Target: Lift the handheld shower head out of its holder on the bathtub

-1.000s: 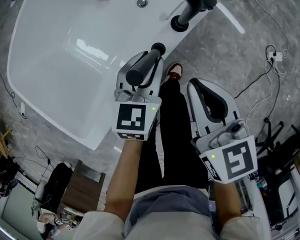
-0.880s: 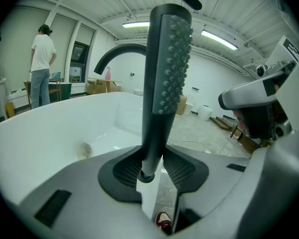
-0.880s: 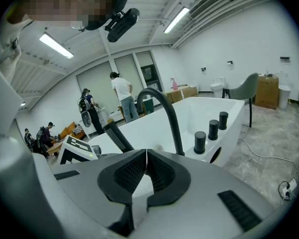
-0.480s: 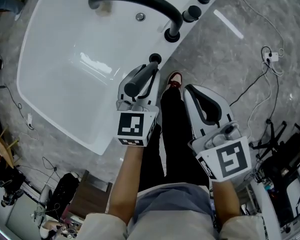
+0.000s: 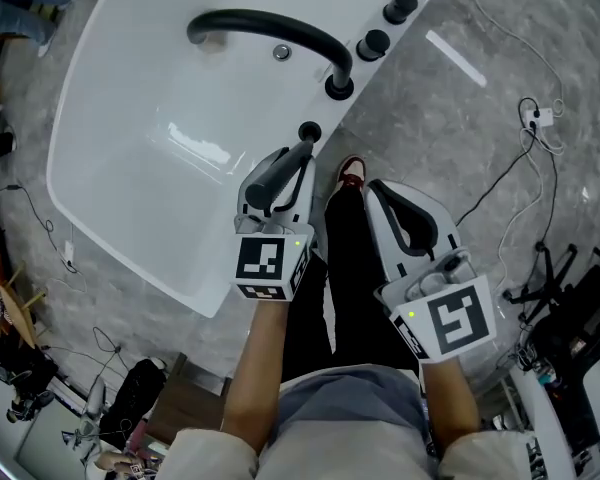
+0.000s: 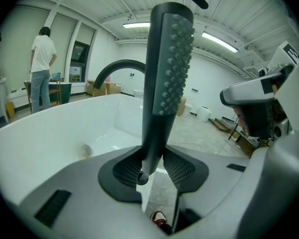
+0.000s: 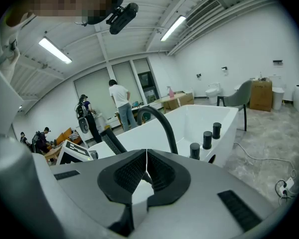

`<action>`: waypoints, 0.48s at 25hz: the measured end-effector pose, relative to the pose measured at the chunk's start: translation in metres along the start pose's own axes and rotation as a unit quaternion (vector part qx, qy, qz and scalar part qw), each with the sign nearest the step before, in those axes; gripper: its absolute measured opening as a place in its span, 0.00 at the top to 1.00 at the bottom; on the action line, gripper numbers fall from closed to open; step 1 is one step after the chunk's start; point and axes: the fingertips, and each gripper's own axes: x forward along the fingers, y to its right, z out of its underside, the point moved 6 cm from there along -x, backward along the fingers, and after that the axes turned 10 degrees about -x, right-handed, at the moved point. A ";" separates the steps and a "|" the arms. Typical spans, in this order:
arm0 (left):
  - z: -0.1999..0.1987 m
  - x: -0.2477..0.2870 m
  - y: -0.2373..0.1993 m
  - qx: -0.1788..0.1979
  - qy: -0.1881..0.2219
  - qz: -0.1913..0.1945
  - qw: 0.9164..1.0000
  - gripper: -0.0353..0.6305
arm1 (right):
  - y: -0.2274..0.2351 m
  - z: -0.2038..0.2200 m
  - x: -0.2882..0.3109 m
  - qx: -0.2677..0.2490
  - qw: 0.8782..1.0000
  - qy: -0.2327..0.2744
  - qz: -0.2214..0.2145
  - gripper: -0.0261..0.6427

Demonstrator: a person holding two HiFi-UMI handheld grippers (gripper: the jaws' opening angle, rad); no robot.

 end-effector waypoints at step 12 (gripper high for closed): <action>-0.023 -0.016 0.008 -0.003 0.003 0.005 1.000 0.74 | 0.000 -0.023 -0.016 0.002 1.000 0.016 0.014 0.93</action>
